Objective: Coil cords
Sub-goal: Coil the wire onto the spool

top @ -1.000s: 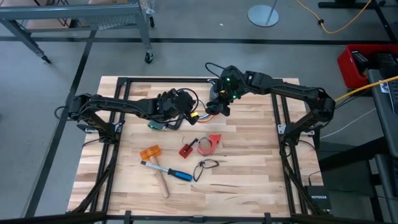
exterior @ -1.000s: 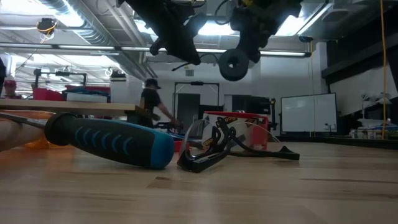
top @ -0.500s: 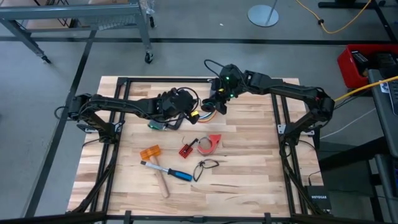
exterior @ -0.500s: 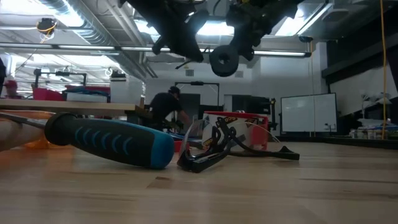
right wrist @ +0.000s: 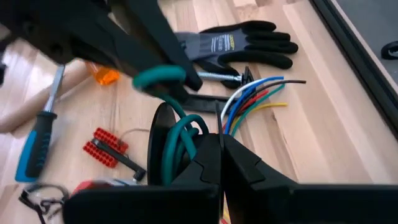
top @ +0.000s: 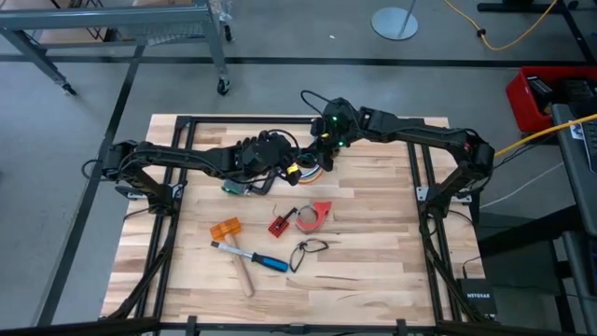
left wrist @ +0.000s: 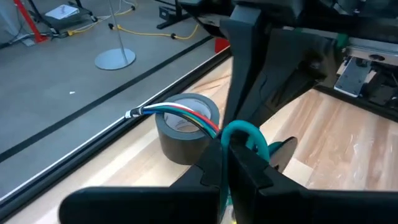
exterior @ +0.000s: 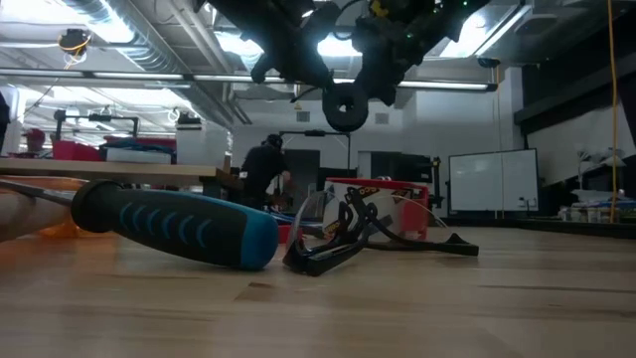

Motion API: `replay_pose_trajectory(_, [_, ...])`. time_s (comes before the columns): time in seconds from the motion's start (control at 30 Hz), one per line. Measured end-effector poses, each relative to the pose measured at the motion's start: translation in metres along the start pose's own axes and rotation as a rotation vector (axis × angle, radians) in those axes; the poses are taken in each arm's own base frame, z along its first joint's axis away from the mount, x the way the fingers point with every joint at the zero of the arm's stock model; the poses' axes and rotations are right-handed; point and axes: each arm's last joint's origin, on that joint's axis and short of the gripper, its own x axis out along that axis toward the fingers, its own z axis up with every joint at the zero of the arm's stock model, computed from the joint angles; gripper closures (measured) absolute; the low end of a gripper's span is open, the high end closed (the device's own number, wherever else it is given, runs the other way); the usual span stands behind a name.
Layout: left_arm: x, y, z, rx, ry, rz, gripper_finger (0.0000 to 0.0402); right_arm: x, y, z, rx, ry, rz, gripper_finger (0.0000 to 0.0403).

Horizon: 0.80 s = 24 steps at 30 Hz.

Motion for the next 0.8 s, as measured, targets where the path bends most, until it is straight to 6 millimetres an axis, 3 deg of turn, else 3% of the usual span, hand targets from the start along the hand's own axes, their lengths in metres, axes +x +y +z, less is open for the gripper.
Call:
replay_pose_trajectory(0.27, [0.0, 0.0, 0.001, -0.005, -0.004, 0.0, 0.04, 0.0, 0.0, 0.005, 0.018, -0.05, 0.0, 0.0401])
replay_pose_trajectory(0.5, [0.0, 0.0, 0.0, 0.049, 0.003, -0.001, 0.04, 0.004, 0.012, 0.005, -0.006, -0.045, 0.019, 0.0401])
replay_pose_trajectory(0.8, [0.0, 0.002, -0.004, 0.078, 0.045, 0.011, 0.04, 0.004, 0.012, -0.001, 0.013, 0.028, -0.015, 0.0401])
